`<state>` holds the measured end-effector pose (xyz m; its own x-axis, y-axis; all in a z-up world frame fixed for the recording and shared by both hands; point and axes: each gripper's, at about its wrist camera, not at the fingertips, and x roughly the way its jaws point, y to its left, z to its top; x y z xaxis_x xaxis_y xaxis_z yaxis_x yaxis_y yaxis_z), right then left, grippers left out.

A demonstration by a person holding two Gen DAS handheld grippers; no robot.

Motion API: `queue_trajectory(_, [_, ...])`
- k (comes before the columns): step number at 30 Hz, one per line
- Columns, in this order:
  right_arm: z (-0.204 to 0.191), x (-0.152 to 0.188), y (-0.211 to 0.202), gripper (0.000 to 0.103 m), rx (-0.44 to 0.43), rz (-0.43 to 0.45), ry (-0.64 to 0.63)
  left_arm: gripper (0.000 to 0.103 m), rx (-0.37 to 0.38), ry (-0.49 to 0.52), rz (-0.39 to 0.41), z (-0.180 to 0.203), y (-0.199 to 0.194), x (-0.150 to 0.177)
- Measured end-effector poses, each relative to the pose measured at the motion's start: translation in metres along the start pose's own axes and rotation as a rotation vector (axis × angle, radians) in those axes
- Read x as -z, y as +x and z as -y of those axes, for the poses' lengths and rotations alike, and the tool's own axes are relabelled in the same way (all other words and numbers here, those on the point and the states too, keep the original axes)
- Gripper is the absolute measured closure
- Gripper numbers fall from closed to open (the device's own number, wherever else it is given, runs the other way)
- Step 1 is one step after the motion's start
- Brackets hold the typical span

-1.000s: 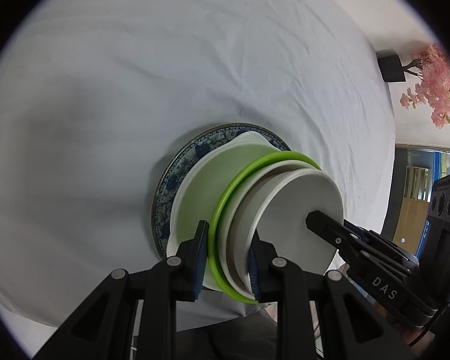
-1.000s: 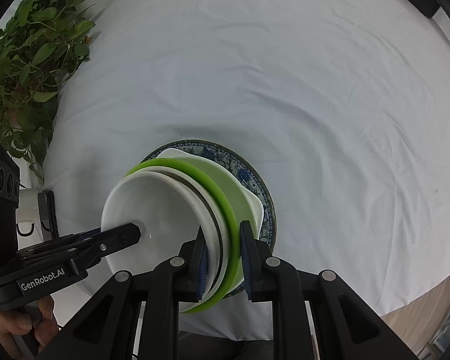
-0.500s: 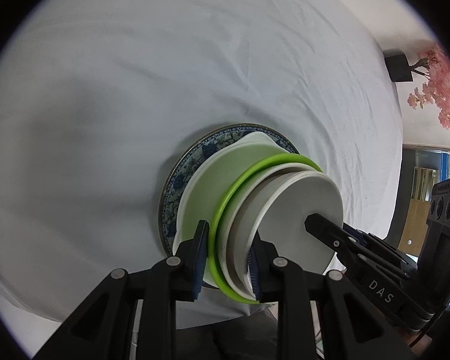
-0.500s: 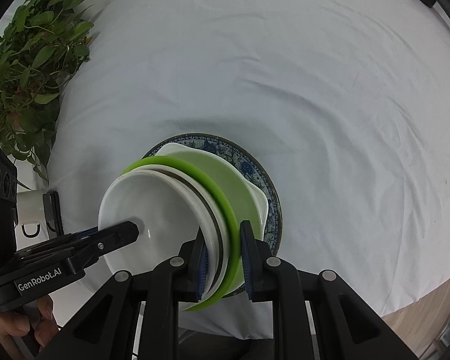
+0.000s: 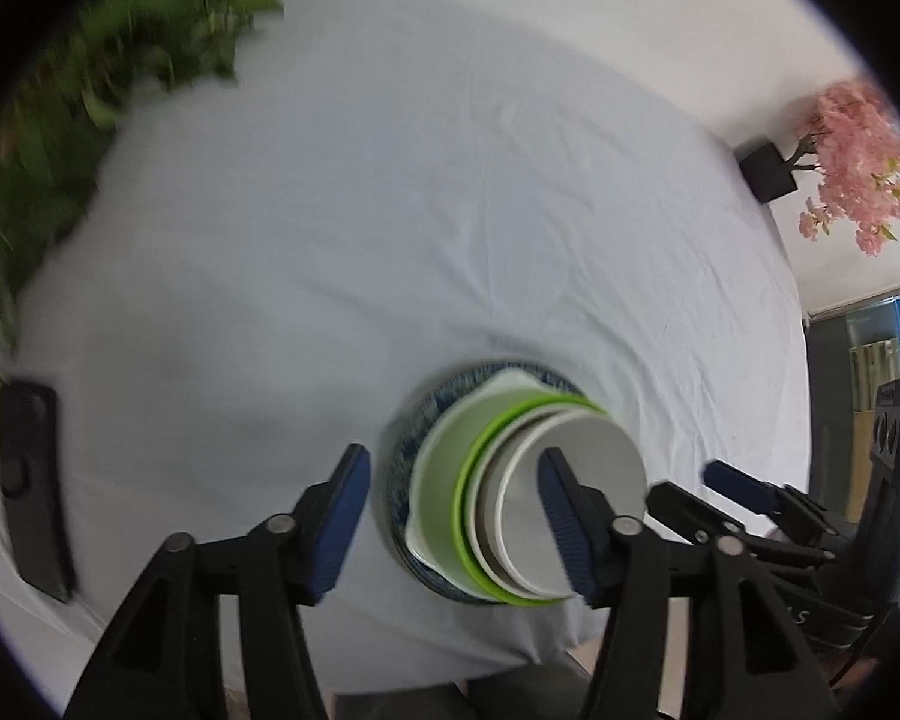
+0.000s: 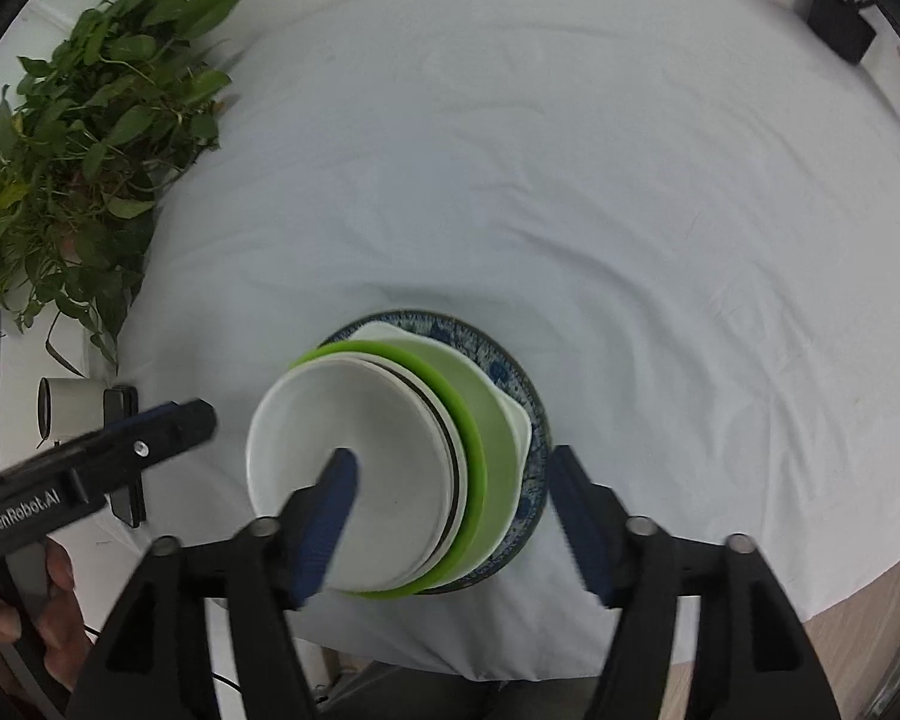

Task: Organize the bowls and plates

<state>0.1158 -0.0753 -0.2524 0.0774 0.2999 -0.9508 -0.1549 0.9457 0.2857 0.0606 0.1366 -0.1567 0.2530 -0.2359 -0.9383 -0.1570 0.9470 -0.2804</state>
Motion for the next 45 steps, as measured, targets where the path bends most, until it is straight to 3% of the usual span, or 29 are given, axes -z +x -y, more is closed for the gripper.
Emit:
queue_trajectory(3, [-0.001,0.003,-0.023,0.013,0.032,0.045,-0.015,0.022,-0.097,0.106,0.177,0.015,-0.033,0.006])
queue_trajectory(5, [-0.003,0.005,-0.036,0.008,0.054,0.062,-0.027,0.021,-0.133,0.162,0.235,0.026,-0.047,0.012])
queue_trajectory(12, [-0.004,0.026,-0.064,0.007,0.067,0.019,-0.052,0.020,-0.135,0.136,0.164,0.040,-0.059,0.032])
queue_trajectory(18, [-0.014,0.052,-0.082,0.000,0.037,-0.020,-0.180,0.018,-0.154,0.076,0.168,0.048,-0.071,0.063])
queue_trajectory(25, [-0.007,0.071,-0.108,0.000,0.010,0.017,-0.253,0.018,-0.208,-0.021,0.235,0.060,-0.101,0.099])
queue_trajectory(31, [0.002,0.104,-0.120,0.000,0.005,0.052,-0.299,0.018,-0.284,-0.019,0.241,0.074,-0.114,0.132])
queue_trajectory(35, [0.006,0.122,-0.135,0.000,0.013,0.081,-0.328,0.016,-0.275,0.000,0.233,0.079,-0.114,0.136])
queue_trajectory(38, [0.008,0.130,-0.145,0.000,0.030,0.107,-0.323,0.001,-0.253,-0.011,0.255,0.078,-0.117,0.139])
queue_trajectory(45, [0.002,0.143,-0.164,0.000,0.066,0.173,-0.295,0.001,-0.220,0.042,0.259,0.070,-0.123,0.146])
